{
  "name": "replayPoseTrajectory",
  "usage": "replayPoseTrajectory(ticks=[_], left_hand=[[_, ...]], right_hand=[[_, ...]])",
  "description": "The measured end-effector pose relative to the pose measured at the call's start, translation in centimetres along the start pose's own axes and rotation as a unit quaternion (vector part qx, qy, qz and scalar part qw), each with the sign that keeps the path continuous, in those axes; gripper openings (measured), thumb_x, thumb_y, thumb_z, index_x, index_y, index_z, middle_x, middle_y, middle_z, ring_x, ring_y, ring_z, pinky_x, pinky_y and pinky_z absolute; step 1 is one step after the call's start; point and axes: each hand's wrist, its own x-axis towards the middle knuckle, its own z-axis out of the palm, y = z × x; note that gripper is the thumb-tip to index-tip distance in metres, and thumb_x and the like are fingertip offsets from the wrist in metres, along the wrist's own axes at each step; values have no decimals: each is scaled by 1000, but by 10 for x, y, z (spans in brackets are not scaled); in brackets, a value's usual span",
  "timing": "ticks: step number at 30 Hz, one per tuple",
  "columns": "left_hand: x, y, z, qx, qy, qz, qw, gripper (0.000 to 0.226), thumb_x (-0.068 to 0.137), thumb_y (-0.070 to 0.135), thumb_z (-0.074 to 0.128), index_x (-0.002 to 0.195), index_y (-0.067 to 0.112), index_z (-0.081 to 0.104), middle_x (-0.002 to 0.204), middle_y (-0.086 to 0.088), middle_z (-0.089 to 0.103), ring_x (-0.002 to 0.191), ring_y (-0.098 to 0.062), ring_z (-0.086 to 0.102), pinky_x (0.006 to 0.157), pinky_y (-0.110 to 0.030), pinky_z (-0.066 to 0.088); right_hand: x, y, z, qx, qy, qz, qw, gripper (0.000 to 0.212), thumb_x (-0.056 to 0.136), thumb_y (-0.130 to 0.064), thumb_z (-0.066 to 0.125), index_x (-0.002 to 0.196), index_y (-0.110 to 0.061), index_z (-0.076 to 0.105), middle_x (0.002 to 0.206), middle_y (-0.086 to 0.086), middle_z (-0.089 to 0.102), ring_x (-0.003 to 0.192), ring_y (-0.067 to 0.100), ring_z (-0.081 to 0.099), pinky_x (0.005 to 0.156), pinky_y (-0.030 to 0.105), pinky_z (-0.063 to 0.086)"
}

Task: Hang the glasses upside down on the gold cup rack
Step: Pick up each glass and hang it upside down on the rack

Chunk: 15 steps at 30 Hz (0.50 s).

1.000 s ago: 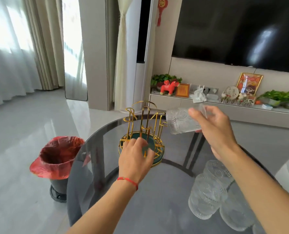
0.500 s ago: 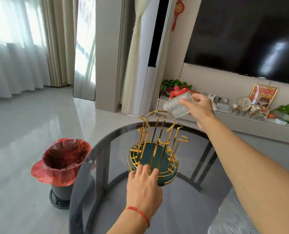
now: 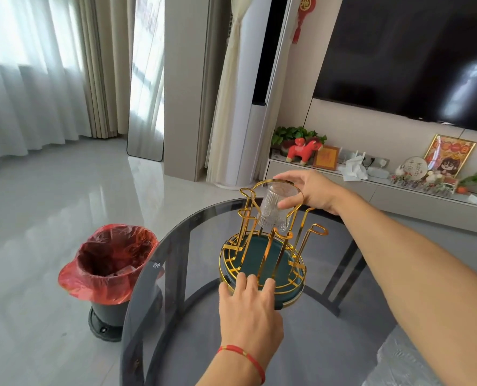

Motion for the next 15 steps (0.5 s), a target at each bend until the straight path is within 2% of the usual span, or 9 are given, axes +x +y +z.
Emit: replayPoseTrajectory(ticks=[3,6,9,10,11,13,15], left_hand=[[2,3,-1,6,-10,-7,1000,44,93,36,51,134,22,46,131,-8,58,128,-33,43,105,-54,34],[4,4,-2,8,-28,-12,1000,49,94,38,52,140,23,43,137,-9,56,133,-33,41,109,-56,34],[2,3,-2,7,-24,-11,1000,50,92,36,53,140,24,41,133,-7,57,130,-31,43,103,-52,38],[2,2,-1,7,-17,-8,1000,50,92,35,54,139,25,41,132,-6,57,128,-30,43,100,-50,39],[1,2,-1,6,-14,-4,1000,50,91,35,55,138,25,42,130,-5,57,126,-29,44,98,-49,41],[0,-3,-2,7,-9,1,1000,48,90,35,54,136,26,43,130,-3,57,126,-28,44,96,-47,44],[-2,-5,-3,11,-11,8,1000,48,90,35,53,136,26,44,132,-3,56,128,-28,43,96,-47,46]], right_hand=[[3,-3,7,-32,-25,-21,999,72,69,-4,95,134,-16,66,122,2,72,122,23,66,108,41,54],[5,-4,10,-43,-39,-34,998,74,72,0,93,138,-12,62,126,13,69,120,28,67,102,41,57],[1,-5,7,-70,-57,-35,995,75,72,-1,93,137,-18,61,126,3,68,117,18,66,88,20,58],[-3,-5,5,-59,-60,-26,996,75,73,-2,93,137,-22,60,129,-1,68,119,14,64,90,17,57],[-11,-4,0,-43,-56,-13,997,74,75,-3,92,139,-22,60,137,-2,66,127,15,62,99,23,56],[-26,-2,-10,-54,-16,-12,998,69,82,-9,88,144,-20,60,150,4,61,141,22,55,119,44,43],[-52,0,-24,-75,41,-14,996,52,88,-12,83,138,-18,66,147,6,65,139,24,59,121,50,42]])
